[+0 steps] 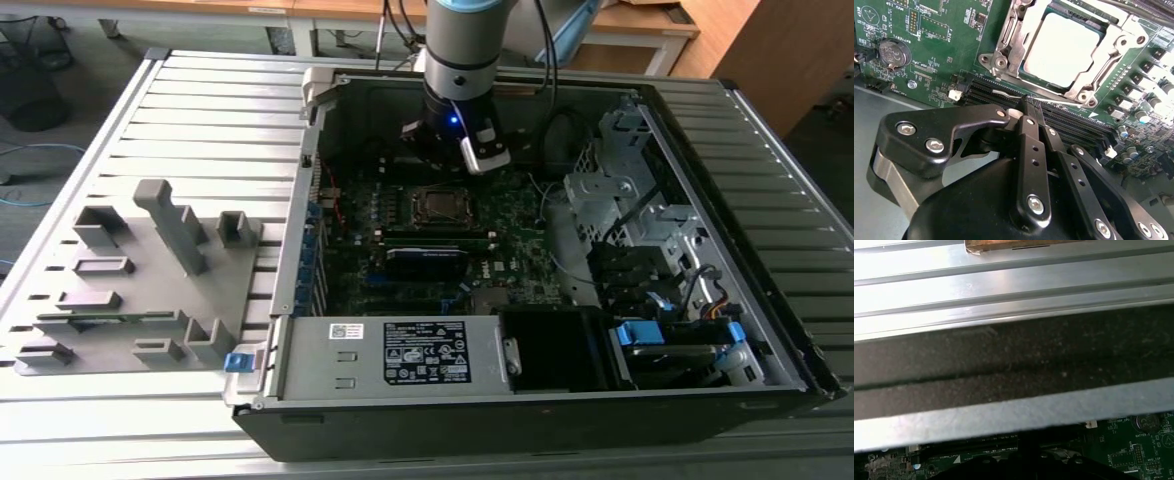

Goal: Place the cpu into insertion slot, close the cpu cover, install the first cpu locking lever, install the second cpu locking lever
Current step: 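Install the first cpu locking lever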

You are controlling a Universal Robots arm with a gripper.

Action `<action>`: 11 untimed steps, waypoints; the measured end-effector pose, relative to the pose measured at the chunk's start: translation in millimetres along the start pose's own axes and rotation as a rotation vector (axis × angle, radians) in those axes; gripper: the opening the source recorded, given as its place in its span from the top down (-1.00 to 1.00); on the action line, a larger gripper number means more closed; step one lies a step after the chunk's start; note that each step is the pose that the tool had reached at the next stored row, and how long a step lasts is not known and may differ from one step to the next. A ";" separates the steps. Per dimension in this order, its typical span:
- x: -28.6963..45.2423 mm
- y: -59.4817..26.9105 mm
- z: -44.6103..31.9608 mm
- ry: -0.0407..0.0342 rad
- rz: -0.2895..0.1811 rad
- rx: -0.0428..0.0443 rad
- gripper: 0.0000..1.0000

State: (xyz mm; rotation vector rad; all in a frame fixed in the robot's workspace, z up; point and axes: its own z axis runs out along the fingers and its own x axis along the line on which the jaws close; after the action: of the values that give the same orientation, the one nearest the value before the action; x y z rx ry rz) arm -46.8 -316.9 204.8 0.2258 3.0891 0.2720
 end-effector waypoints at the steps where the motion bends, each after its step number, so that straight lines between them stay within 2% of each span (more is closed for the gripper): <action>1: 0.0 -0.1 0.4 0.0000 0.000 0.0000 0.80; 11: 0.1 -0.6 3.6 0.0000 0.000 -0.0001 0.80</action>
State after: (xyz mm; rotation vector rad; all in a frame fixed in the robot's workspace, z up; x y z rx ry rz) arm -46.8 -316.9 201.1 0.2259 3.0891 0.2721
